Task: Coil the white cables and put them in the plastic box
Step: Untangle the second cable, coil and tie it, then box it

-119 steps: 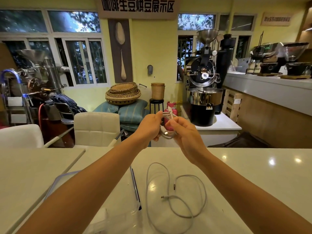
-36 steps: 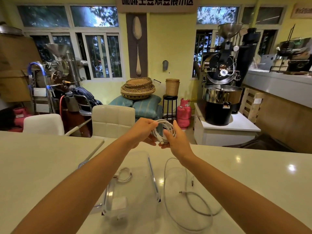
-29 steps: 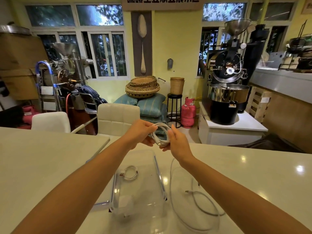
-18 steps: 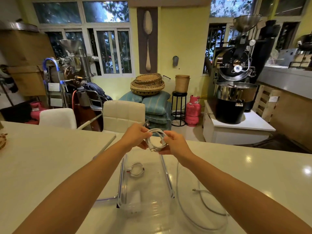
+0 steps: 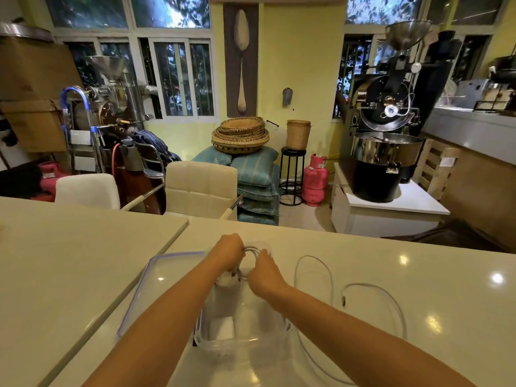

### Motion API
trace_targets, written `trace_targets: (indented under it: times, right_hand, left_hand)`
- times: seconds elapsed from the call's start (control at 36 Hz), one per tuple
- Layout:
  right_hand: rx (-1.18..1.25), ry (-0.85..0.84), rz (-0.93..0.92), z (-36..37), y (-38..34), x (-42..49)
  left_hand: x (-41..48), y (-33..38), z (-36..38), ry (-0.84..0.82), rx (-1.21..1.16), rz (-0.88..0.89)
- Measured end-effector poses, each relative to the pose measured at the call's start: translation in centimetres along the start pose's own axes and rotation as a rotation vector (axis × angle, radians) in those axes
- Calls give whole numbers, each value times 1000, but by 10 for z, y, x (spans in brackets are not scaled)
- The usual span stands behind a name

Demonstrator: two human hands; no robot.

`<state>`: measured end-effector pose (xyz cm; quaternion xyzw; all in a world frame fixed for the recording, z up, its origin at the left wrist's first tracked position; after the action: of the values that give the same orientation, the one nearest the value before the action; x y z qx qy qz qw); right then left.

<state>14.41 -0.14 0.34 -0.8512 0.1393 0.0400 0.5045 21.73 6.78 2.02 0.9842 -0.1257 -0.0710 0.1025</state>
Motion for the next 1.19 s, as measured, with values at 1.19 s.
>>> trace_targets:
  times: [1.19]
  right_hand:
    - [-223,-107,217,24,41,1]
  left_hand:
    - [8,19,30,191,-110,69]
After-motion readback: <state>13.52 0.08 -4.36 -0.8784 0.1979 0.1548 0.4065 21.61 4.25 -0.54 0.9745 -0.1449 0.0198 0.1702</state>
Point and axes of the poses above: each hand's wrist, its own x-axis towards the middle knuckle, its own z-axis out of the palm, y = z × x, the point moved 8 cm from there along x, towards the middle knuckle, and after that the axes turned 7 degrees about x, right-handed, at the moved point
